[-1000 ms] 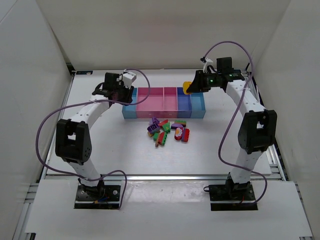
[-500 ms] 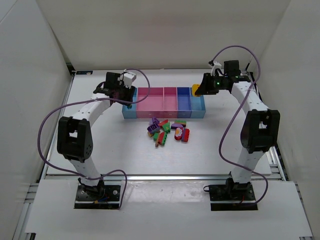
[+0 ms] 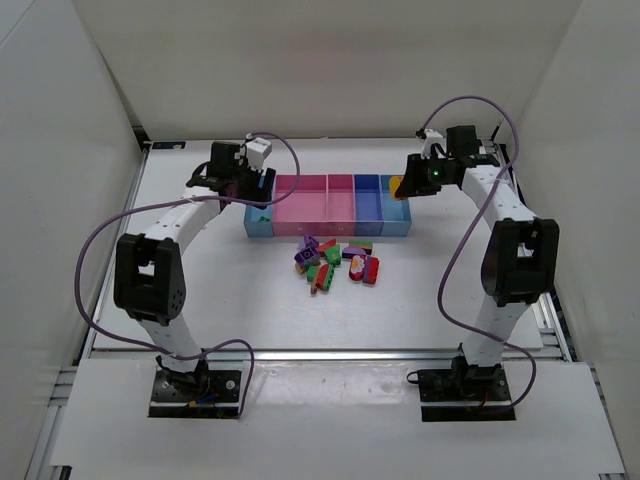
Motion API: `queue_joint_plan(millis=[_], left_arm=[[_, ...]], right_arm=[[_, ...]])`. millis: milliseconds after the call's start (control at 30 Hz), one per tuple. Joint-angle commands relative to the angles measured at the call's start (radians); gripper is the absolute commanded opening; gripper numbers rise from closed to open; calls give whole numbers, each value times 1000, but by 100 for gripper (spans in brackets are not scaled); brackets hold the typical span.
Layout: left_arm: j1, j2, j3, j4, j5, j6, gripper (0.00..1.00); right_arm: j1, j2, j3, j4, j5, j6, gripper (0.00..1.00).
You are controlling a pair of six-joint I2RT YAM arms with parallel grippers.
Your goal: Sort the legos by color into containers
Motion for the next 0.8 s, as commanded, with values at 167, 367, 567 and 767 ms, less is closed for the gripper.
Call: queue_joint_plan(millis=[167,367,567,767], left_arm=[[-6,-79,27,35,23,16,96],[-7,-88,23,35,30,19,99],[-7,-108,-10,50,53,46,99],[-7,-144,-45,63,85,47,99]], right_arm=[[-4,36,-8,-14,115,-69,24],[-4,56,-12,-11,116,-92,52],[2,70,3,-14,92,-107,64],[8,23,15,-47,-51,-170,66]])
